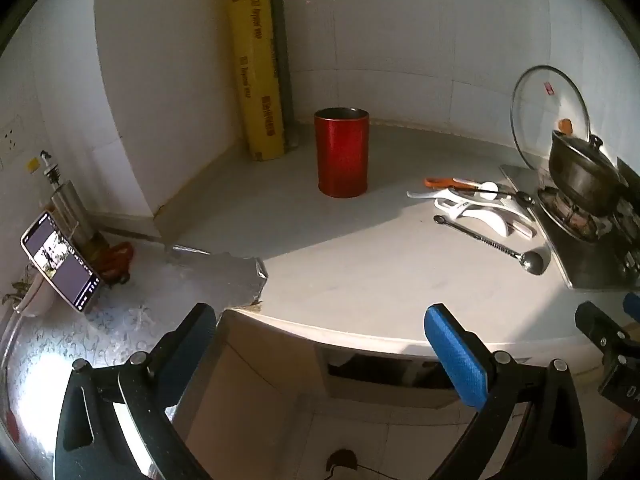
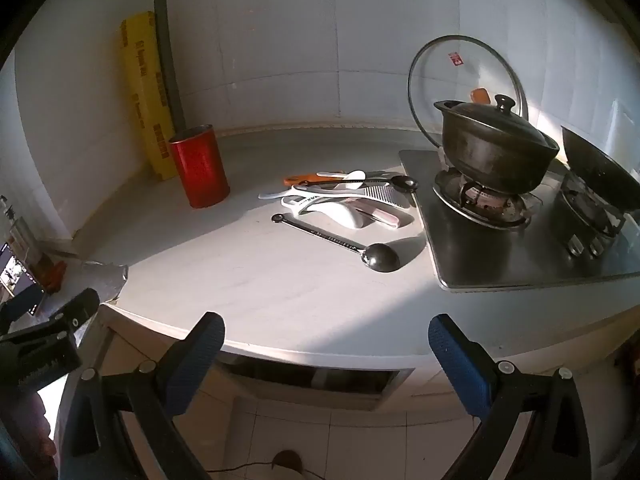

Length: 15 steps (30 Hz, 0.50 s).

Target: Organize utensils

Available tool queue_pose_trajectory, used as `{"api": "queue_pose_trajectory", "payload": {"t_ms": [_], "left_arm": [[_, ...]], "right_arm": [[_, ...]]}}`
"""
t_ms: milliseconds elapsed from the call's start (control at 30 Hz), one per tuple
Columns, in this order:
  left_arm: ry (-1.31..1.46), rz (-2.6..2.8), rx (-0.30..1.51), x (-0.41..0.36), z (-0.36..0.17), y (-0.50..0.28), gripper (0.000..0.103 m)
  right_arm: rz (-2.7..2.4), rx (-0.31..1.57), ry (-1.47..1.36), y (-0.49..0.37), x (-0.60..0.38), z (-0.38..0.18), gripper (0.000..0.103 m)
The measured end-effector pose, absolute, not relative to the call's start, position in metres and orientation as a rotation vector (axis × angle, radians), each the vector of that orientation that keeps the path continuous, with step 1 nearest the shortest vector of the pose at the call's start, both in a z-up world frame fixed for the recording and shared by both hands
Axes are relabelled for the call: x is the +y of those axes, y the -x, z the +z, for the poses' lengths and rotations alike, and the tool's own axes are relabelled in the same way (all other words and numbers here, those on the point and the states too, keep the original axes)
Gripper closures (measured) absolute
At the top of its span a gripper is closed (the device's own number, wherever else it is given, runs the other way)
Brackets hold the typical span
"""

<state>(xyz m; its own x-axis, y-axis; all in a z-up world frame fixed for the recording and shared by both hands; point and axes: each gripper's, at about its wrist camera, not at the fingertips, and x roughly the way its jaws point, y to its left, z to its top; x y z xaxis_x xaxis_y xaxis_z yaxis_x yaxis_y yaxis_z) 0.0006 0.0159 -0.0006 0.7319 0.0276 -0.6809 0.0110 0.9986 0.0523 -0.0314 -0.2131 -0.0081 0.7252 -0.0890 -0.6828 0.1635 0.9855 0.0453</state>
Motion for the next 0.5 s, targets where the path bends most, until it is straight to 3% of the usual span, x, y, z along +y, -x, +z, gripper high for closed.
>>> {"api": "queue_pose_trajectory", "payload": {"t_ms": [500], "left_arm": [[-0.058,-0.045,0.730,0.006,0.001,0.005,0.000]], "right_arm": [[-0.156,0.737,-0.074,0.038,-0.208,-0.004,0.000]]}}
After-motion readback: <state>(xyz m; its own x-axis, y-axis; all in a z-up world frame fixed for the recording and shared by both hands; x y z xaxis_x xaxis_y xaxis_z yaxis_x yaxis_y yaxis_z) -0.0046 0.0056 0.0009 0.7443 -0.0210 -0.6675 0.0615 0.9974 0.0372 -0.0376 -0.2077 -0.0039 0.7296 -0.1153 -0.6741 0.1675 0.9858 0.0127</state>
